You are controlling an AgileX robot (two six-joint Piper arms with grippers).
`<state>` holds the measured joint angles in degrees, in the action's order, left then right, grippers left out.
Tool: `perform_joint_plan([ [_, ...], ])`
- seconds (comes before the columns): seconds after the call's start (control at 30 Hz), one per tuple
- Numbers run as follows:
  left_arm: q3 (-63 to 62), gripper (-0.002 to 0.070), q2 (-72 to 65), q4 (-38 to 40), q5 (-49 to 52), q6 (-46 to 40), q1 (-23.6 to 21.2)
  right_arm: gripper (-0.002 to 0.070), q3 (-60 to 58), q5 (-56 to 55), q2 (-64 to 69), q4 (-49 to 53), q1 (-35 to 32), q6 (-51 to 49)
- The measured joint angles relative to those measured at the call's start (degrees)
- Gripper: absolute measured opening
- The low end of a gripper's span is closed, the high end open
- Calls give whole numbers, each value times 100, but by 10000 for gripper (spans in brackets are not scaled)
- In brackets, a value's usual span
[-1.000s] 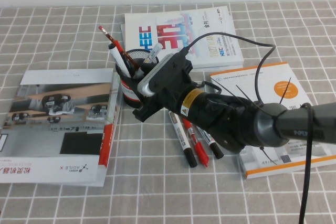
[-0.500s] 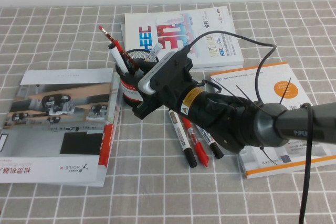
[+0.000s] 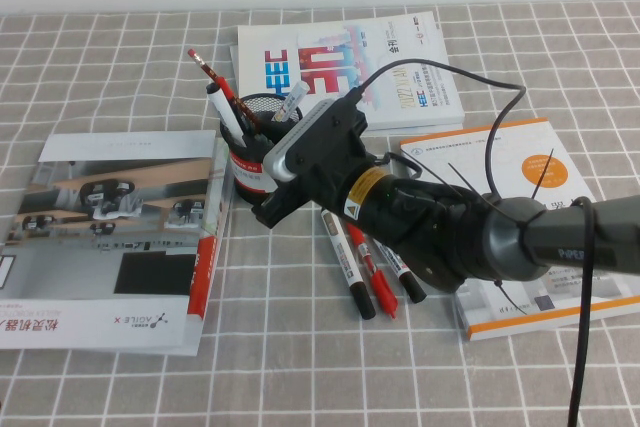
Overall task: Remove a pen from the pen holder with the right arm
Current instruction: 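Take a marker out of the pen holder and lay it on the table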
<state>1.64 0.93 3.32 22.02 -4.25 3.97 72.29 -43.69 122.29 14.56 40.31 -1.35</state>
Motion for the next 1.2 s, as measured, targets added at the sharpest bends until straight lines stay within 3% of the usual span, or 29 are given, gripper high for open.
perform_joint_plan([
  [0.3,0,-3,0,0,0,0,0,62,22,-100,0,-381,-47,311],
  [1.2,0,-3,0,0,0,0,0,47,30,10,-398,-378,-47,302],
])
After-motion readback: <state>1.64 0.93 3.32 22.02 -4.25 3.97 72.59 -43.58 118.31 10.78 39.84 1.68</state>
